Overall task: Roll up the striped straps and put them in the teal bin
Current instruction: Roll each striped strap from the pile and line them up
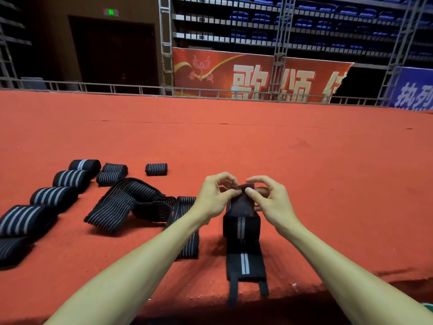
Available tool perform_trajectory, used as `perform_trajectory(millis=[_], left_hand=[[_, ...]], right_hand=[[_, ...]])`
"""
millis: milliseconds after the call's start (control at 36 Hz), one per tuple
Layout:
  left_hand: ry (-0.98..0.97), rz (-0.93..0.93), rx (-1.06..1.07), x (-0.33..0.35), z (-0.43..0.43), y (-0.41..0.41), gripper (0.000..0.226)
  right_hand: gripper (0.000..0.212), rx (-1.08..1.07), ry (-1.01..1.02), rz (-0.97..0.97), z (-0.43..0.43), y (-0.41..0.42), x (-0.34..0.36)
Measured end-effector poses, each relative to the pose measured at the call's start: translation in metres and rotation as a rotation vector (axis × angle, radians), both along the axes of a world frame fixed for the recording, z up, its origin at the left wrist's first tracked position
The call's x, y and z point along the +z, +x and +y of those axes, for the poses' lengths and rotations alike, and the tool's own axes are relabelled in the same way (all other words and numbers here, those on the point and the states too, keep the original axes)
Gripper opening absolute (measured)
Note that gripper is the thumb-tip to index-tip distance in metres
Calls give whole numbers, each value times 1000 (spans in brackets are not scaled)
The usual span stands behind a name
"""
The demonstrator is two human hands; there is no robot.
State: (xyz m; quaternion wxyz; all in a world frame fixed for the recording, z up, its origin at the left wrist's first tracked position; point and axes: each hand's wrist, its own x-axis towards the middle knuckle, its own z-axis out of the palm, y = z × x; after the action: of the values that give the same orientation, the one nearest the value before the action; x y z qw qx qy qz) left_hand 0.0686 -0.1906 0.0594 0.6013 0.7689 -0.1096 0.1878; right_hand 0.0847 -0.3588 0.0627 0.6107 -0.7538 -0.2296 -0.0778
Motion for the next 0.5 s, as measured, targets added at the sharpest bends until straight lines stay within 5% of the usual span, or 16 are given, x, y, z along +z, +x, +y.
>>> perform_trajectory(millis=[500], left_hand=[[-89, 112, -92, -1, 0, -8, 18]], right_hand=[[34, 25, 12, -21, -2, 7, -4]])
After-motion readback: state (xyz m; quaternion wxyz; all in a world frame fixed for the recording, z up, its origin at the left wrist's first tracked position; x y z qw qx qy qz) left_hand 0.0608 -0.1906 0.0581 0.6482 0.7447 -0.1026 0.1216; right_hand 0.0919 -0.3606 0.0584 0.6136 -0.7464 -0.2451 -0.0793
